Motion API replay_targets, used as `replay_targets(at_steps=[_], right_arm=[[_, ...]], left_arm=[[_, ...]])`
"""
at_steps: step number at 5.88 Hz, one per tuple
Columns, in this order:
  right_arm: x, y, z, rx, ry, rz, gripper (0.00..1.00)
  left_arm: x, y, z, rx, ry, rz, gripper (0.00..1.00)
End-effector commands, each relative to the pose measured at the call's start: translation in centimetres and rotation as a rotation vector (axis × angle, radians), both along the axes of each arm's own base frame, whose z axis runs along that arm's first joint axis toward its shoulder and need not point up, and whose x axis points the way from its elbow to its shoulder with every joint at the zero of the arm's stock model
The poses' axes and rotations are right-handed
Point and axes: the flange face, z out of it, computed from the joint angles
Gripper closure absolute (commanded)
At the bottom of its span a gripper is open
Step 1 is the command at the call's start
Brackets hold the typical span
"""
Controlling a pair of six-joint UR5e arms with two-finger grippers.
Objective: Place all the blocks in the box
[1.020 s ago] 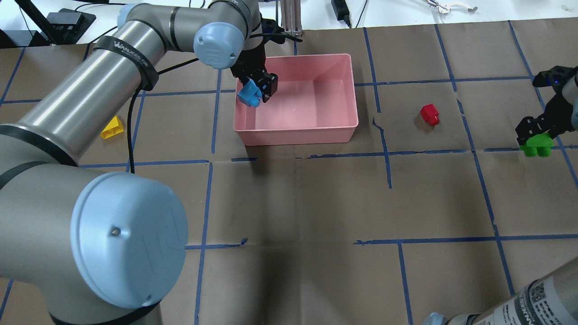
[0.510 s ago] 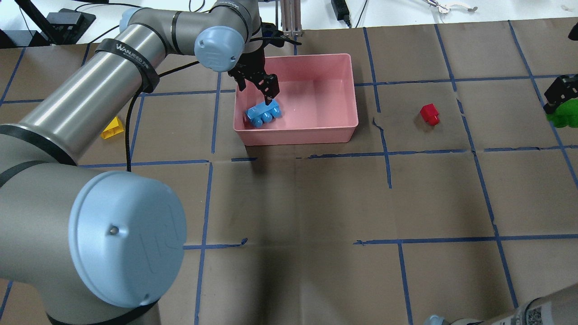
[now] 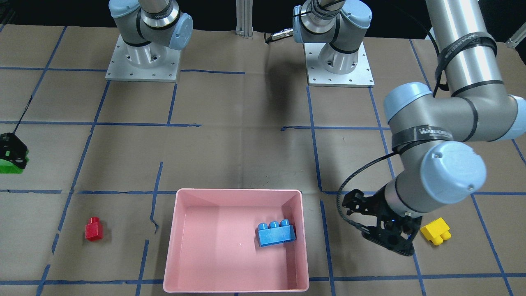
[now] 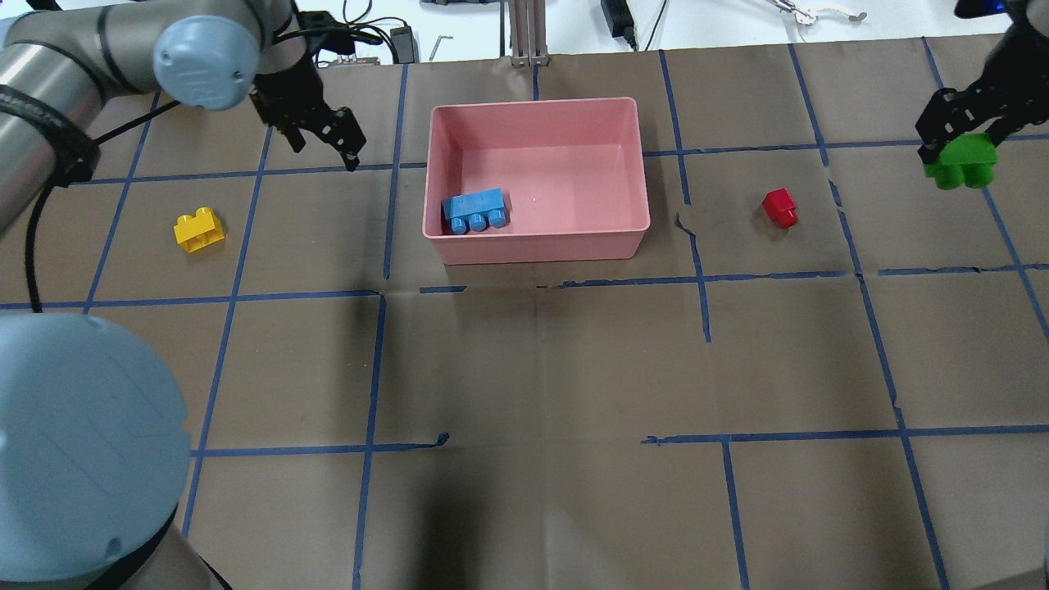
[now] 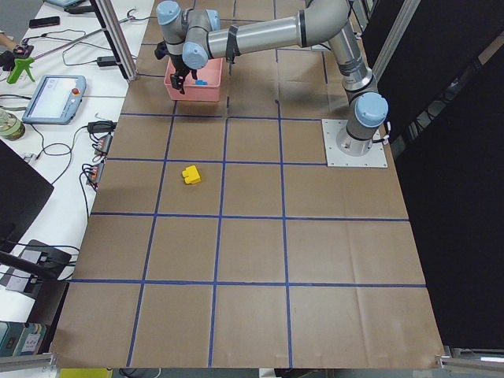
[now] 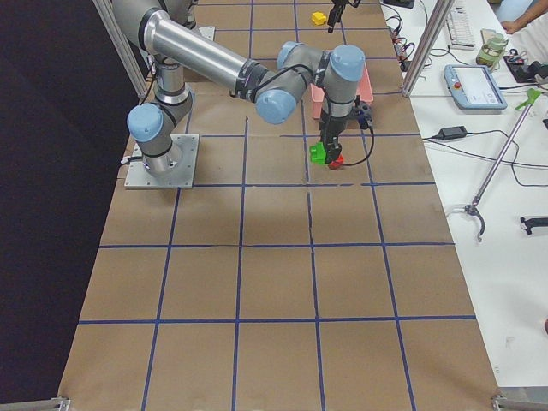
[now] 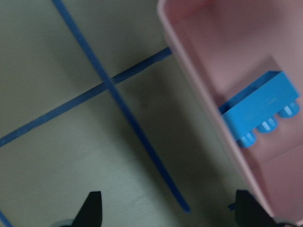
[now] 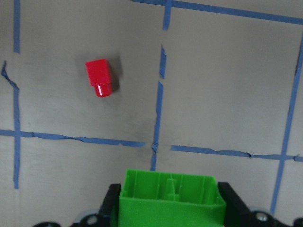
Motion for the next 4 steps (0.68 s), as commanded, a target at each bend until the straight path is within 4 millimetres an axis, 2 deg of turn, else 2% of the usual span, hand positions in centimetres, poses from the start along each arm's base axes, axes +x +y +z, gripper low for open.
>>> replay_targets(at_steps=[1, 2, 3, 4], right_arm=[[12.2, -1.3, 0.4, -0.031, -0.003, -0.038, 0.54], [18.8, -1.7, 0.1, -0.044, -0.011, -0.086, 0.54], [25.8, -3.3, -2.1, -0.031, -0.016, -0.119, 0.53], [32.2, -5.1, -4.5, -0.023, -0.017, -0.133, 0.53]], left_arm=[[14.4, 2.6, -1.8, 0.006, 0.093, -0.213, 0.02], [19.1, 2.7, -3.7, -0.014, 0.103, -0.317, 0.02], [21.2, 2.9, -6.5, -0.033, 0.093, -0.388, 0.02], [22.0, 3.2, -10.0, -0.071, 0.070, -0.459, 0.02]])
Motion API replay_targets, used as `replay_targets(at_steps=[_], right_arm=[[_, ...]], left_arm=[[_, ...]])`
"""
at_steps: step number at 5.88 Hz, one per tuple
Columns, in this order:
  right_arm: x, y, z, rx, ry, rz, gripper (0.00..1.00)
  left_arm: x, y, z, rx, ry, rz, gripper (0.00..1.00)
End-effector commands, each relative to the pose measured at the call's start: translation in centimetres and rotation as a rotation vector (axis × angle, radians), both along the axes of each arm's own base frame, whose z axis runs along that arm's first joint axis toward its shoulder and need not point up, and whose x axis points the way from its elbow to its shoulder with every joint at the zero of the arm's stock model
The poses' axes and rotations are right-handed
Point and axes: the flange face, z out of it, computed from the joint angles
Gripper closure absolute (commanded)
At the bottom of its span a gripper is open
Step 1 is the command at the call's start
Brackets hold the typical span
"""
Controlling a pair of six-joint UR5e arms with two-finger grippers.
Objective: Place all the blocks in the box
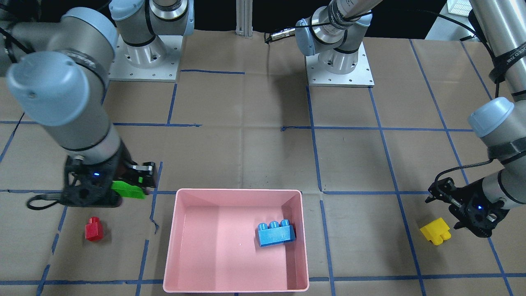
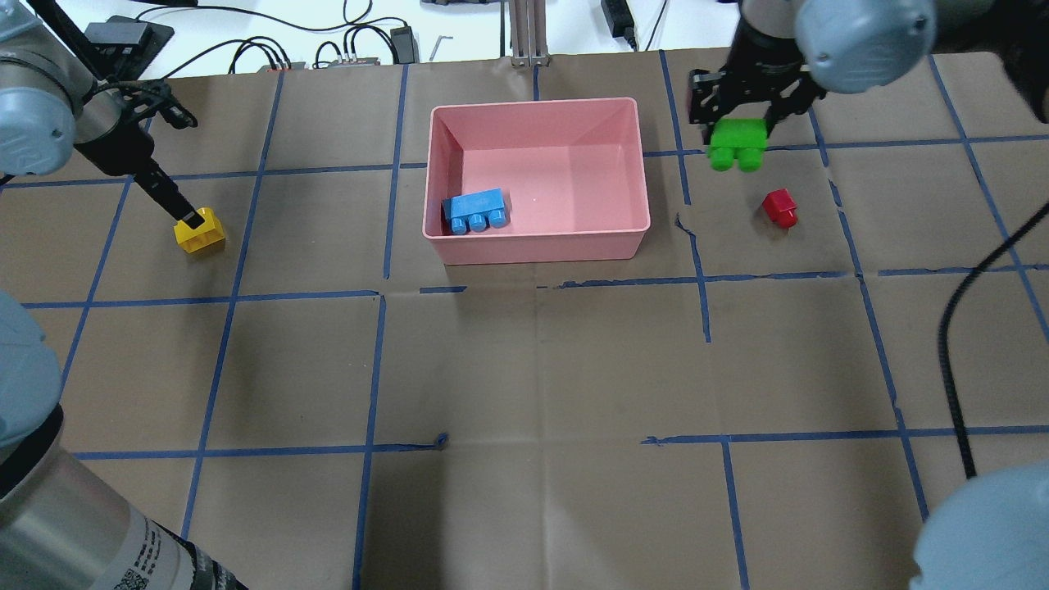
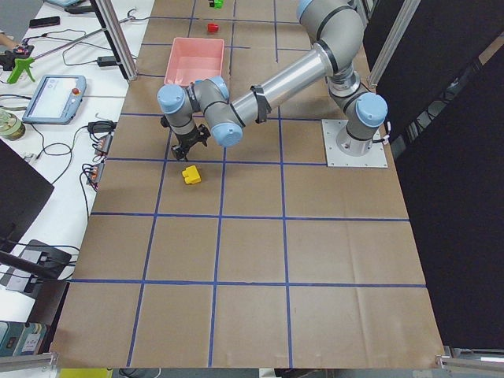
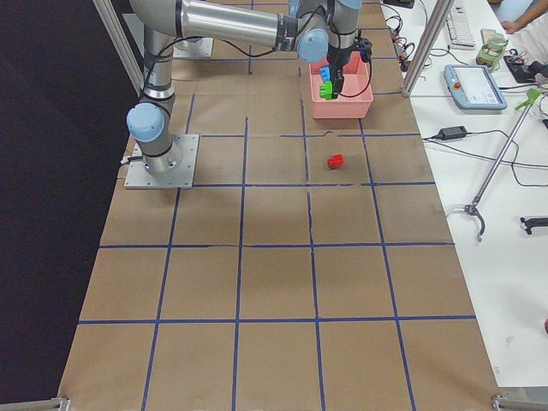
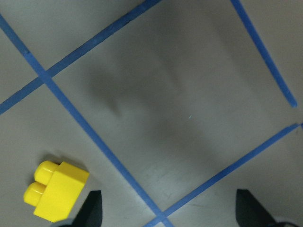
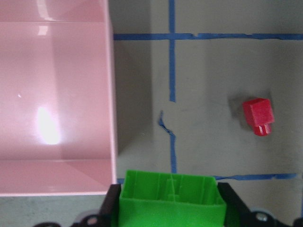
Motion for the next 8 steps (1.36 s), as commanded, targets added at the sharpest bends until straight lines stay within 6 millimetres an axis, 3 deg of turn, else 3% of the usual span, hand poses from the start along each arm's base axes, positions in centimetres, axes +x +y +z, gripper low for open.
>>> replay_targets(at_steps=[1, 2, 3, 4, 5, 6, 7, 8], right_arm=[[10.3, -3.9, -5.5, 0.032, -0.041, 0.007, 0.52], [11.5, -5.3, -8.4, 0.055, -0.086, 0.024, 0.51], [11.7, -6.5, -11.6, 0.049, -0.086, 0.029, 0.26], [11.7, -6.6, -12.1, 0.050, -0.076, 0.029, 0.01], [11.6, -6.5, -11.5, 0.043, -0.075, 0.029, 0.01], [11.6, -6.6, -10.7, 0.029, -0.076, 0.029, 0.01], [11.1, -6.0, -8.2, 0.012, -0.078, 0.025, 0.01], [9.4, -5.0, -4.9, 0.034, -0.074, 0.005, 0.01]], left_arm=[[1.6, 0.1, -5.2, -0.074, -0.035, -0.105, 0.02], [1.7, -0.2, -6.2, -0.071, -0.033, -0.115, 0.02], [1.5, 0.1, -7.3, -0.053, -0.024, -0.121, 0.03], [1.7, 0.0, -7.4, -0.054, -0.023, -0.135, 0.07], [1.6, -0.2, -7.3, -0.062, -0.028, -0.141, 0.14], [1.7, -0.2, -7.3, -0.064, -0.027, -0.139, 0.13], [1.9, -0.5, -7.0, -0.070, -0.033, -0.139, 0.12], [1.9, -0.8, -6.7, -0.077, -0.035, -0.141, 0.12]])
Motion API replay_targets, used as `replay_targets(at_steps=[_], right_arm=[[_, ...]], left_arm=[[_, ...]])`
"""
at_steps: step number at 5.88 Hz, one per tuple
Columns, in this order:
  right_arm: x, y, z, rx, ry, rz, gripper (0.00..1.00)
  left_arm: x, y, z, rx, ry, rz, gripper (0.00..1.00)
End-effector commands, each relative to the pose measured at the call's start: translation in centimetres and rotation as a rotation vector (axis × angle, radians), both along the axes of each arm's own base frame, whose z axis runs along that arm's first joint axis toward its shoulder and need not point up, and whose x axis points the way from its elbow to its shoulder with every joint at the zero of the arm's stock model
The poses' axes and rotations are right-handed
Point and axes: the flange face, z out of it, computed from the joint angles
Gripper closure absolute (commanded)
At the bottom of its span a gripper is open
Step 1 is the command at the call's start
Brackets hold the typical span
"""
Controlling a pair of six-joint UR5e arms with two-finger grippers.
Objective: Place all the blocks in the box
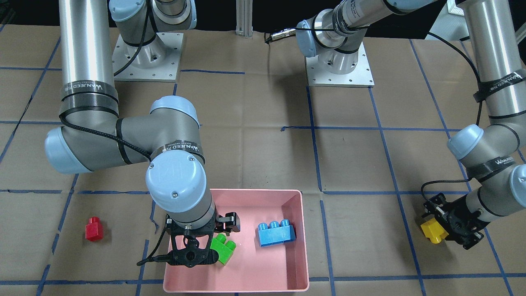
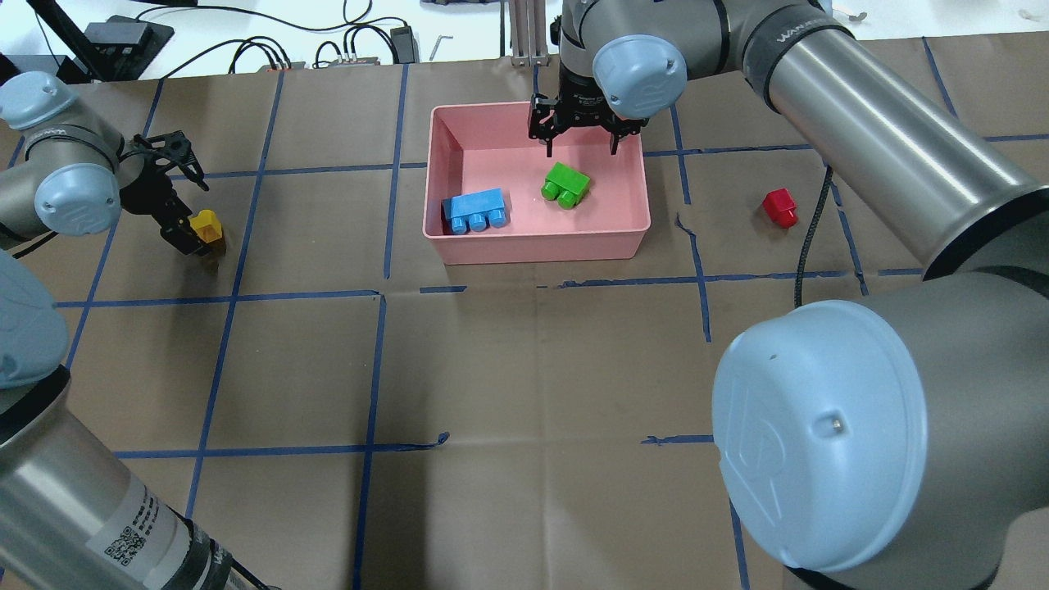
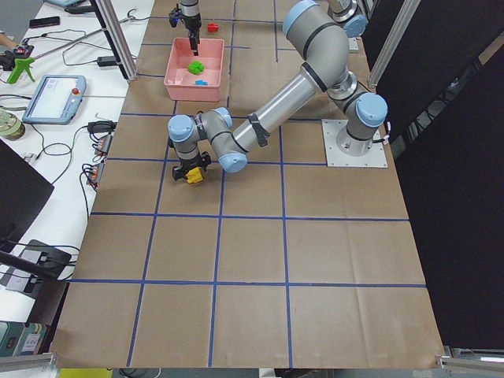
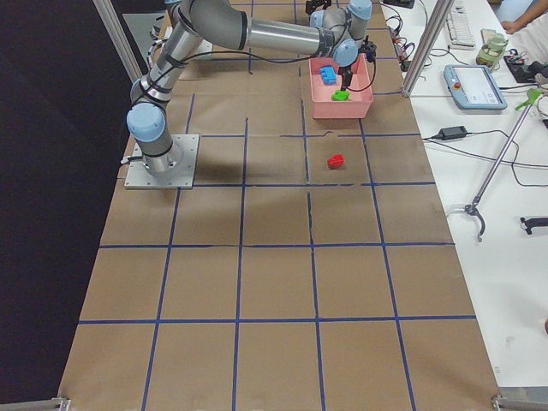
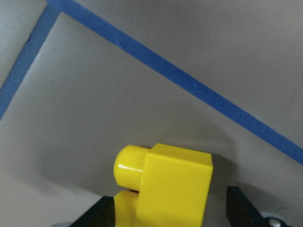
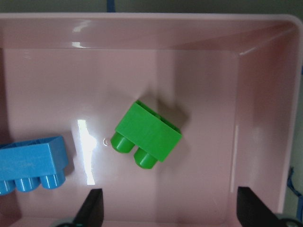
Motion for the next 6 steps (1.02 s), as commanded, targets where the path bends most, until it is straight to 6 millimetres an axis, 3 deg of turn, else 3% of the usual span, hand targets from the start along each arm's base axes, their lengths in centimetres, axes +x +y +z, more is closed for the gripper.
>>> replay_targets(at_steps=[1, 2, 3, 5, 6], right_arm=[[-5.1, 1.9, 6.1, 0.041, 0.008, -0.046, 0.01], [-10.3, 1.7, 7.9, 0.048, 0.007, -0.013, 0.01], [-14.9, 1.3, 9.2, 0.032, 0.006, 0.013, 0.01], [-21.3, 1.3, 7.7, 0.048, 0.003, 0.065, 0.01], [-26.1, 2.0, 5.8, 0.078, -0.014, 0.062, 0.01]], left_arm=[[0.2, -0.2, 0.1, -0.003, -0.003, 0.000, 0.12], [0.3, -0.5, -0.8, 0.003, 0.001, 0.000, 0.11], [0.3, -0.6, -1.0, 0.003, 0.002, -0.001, 0.18], [0.4, -0.6, -0.9, -0.004, -0.003, -0.020, 0.56], [0.4, -0.7, -0.3, -0.011, -0.008, -0.020, 0.74]])
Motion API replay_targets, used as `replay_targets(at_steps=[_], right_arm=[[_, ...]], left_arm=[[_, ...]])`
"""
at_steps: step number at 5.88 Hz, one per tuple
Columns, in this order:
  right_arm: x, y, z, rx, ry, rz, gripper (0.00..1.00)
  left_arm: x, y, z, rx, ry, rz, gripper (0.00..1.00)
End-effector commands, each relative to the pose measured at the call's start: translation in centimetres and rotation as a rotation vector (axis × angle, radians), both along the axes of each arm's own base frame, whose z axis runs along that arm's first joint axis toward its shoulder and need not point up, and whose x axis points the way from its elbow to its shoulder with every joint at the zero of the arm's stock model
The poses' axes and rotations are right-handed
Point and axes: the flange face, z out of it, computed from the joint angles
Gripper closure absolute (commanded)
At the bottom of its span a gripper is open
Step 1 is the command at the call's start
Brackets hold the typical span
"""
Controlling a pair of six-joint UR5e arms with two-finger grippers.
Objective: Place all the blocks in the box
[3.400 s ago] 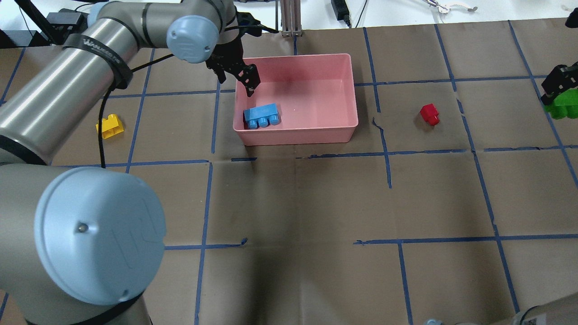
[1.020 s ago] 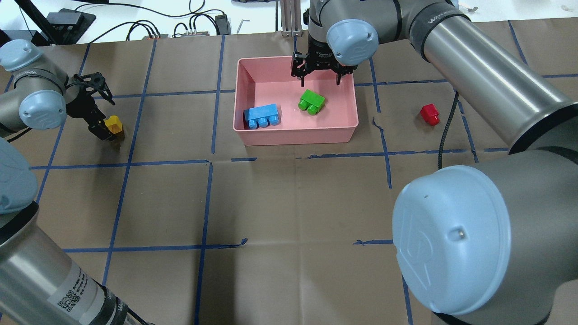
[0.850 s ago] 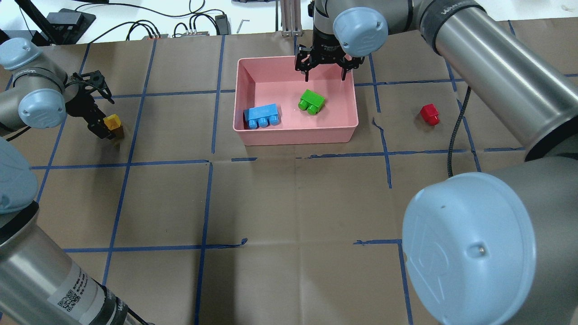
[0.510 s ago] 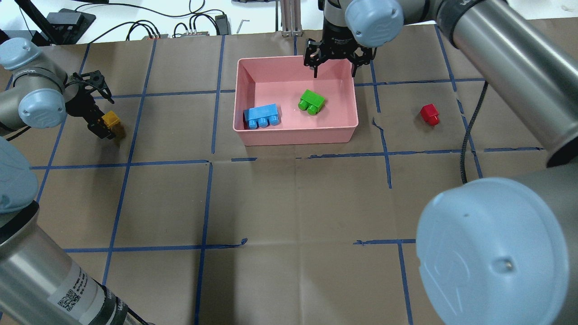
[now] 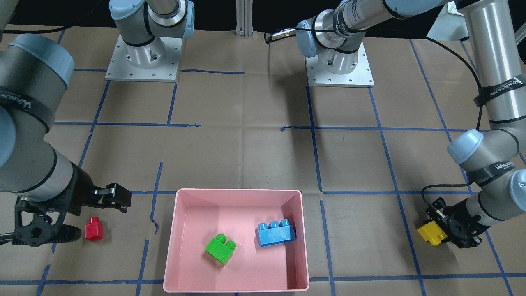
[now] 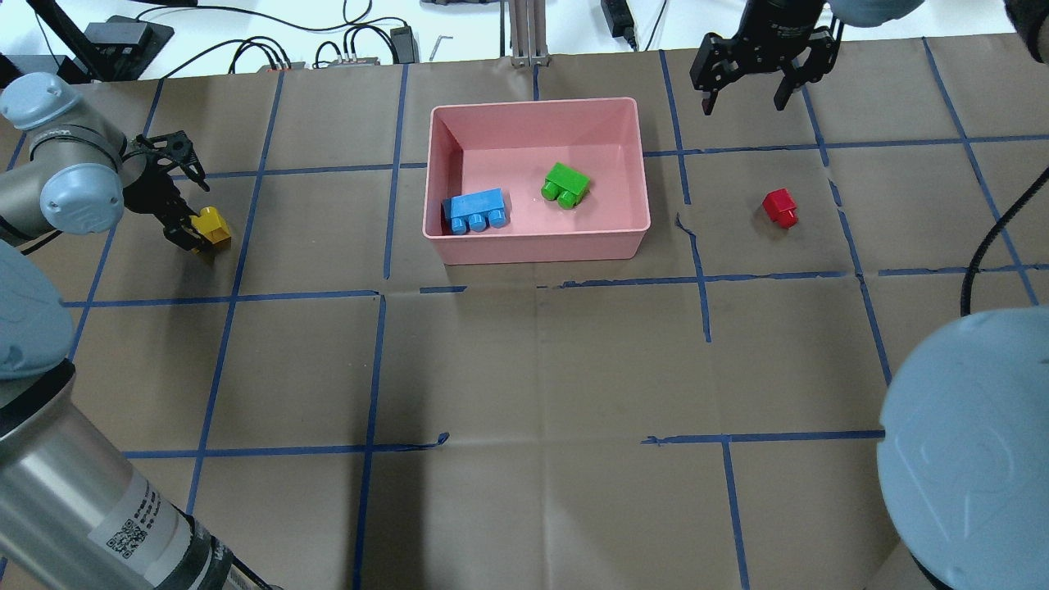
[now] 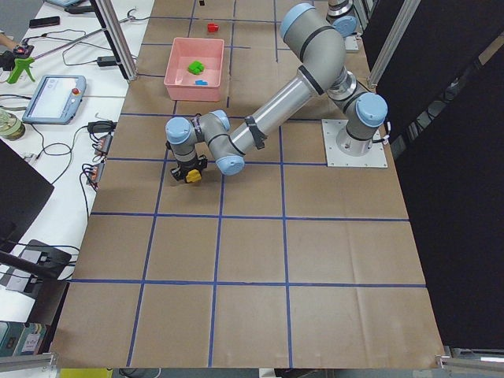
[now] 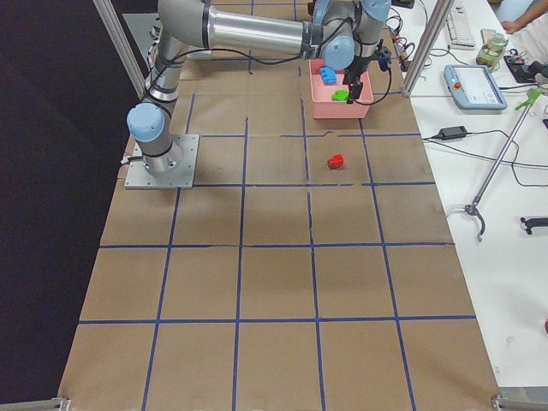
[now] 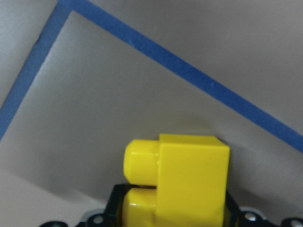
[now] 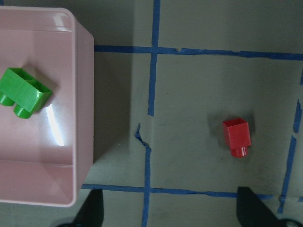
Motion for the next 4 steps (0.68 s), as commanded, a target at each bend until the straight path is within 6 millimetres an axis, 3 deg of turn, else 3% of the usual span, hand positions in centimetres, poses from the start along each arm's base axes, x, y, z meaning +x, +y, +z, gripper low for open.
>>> replay_targets(at_steps=[1, 2, 3, 4], right_arm=[[-7.0, 0.8, -3.4, 0.003, -0.013, 0.052, 0.01], [-7.1, 1.3, -5.4, -0.028, -0.007, 0.115, 0.01], [-7.1, 1.7, -7.5, -0.067, 0.001, 0.205, 0.01], [-7.3, 2.1, -9.9, -0.108, 0.013, 0.278, 0.01]], left_arm=[[0.0, 0.0, 1.8, -0.021, -0.012, 0.003, 0.82], [-1.3, -0.4, 4.5, -0.045, -0.021, 0.014, 0.82], [-6.0, -1.3, 8.2, -0.053, -0.014, 0.008, 0.82], [-13.9, -3.2, 12.7, -0.040, -0.009, -0.105, 0.82]])
